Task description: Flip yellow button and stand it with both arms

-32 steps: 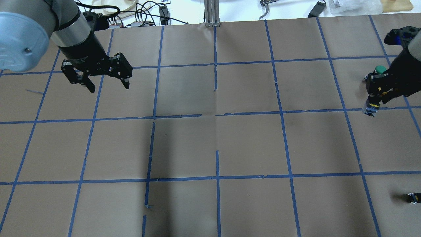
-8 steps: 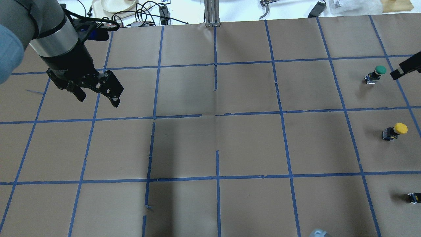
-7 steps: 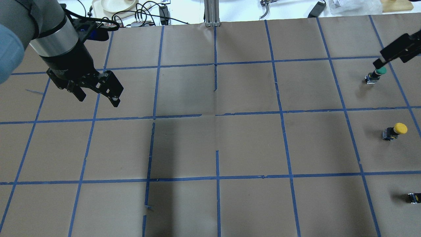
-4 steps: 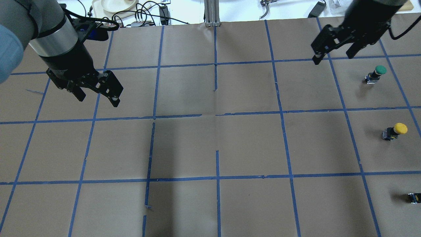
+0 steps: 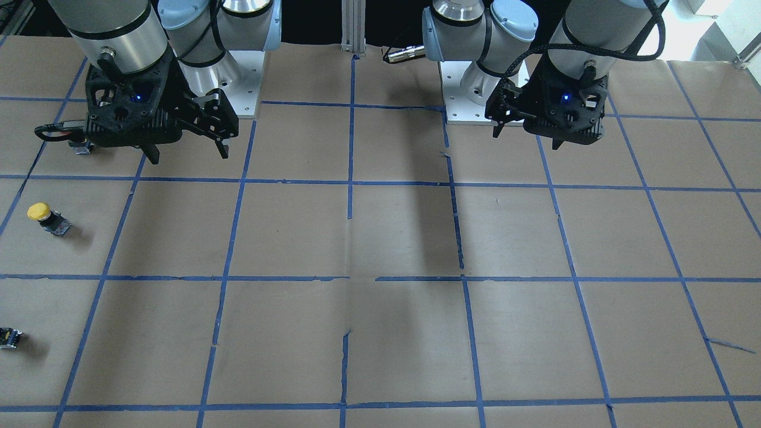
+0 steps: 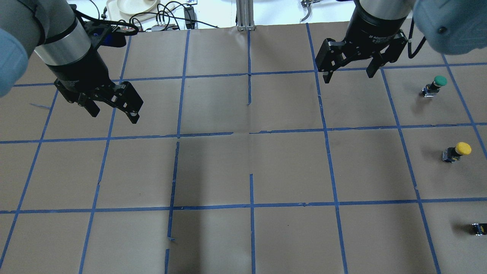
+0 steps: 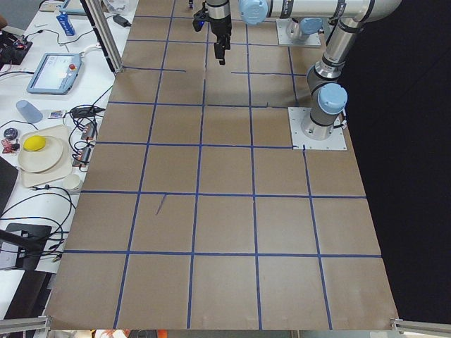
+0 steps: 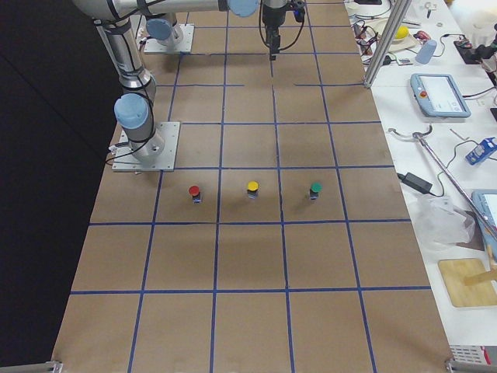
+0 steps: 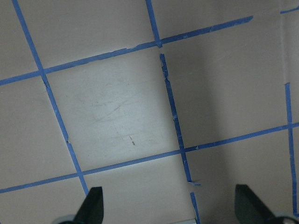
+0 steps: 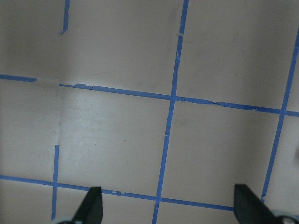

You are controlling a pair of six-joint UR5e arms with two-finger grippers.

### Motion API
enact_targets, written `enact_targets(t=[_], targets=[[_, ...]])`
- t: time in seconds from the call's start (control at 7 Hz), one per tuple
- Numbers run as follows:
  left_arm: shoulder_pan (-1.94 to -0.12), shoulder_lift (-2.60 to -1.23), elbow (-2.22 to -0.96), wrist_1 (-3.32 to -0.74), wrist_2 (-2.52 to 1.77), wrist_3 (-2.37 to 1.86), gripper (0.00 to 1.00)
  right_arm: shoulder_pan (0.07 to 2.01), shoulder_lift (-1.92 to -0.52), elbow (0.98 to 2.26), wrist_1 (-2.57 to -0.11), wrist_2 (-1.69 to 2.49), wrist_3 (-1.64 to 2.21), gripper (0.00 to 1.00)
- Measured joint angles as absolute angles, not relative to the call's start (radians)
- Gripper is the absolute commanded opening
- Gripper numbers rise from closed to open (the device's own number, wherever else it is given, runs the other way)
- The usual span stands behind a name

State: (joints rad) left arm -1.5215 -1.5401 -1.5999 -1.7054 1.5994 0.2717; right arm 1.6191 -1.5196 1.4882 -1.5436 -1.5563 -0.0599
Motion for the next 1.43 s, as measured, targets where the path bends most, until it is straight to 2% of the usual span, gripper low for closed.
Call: enact_targets(t=[1.43], targets=[[-1.522, -1.540, -1.597, -1.700, 1.602, 0.258, 1.00, 1.618, -1.517, 1.496, -1.545, -1.573, -0.057, 1.00]])
